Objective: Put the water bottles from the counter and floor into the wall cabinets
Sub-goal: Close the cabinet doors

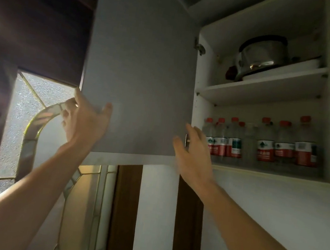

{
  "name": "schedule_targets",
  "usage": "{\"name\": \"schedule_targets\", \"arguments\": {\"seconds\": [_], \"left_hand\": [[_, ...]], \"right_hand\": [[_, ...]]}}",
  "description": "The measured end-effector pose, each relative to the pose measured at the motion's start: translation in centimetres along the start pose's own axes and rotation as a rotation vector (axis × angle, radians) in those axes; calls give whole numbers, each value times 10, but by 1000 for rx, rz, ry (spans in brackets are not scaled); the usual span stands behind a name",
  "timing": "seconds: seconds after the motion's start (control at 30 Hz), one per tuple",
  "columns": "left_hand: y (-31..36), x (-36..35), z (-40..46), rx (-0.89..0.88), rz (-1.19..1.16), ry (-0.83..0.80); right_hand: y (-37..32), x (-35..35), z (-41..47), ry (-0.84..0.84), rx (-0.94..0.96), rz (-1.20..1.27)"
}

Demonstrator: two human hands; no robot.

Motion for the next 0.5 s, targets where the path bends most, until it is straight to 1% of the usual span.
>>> {"name": "schedule_targets", "arguments": {"seconds": [0.07,0.13,0.23,0.3,0.37,0.5], "left_hand": [[7,9,0,-27,-72,33],[23,16,-5,-119,-175,43],[52,24,-20,-249,-374,35],[79,20,-30,-327,-579,-48],[106,4,-42,-378,-743,-187],[139,-55,-62,-398,-841,-419]], "right_hand": [[-4,15,-1,31,29,-20],[-11,26,-3,45,64,-27],[-26,35,-9,21,119,-28],[-39,42,-16,-6,157,2],[-52,51,-26,-29,201,38],[-71,73,-47,-81,298,101]]}}
Point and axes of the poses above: each hand's wrist, its own z-axis towards the middle knuckle, its own x-axis out of the back of the hand, y = z × x, the point moved 9 cm from there along z, towards the middle knuckle, and after that the axes turned 15 degrees about -x, right-handed, at the moved point
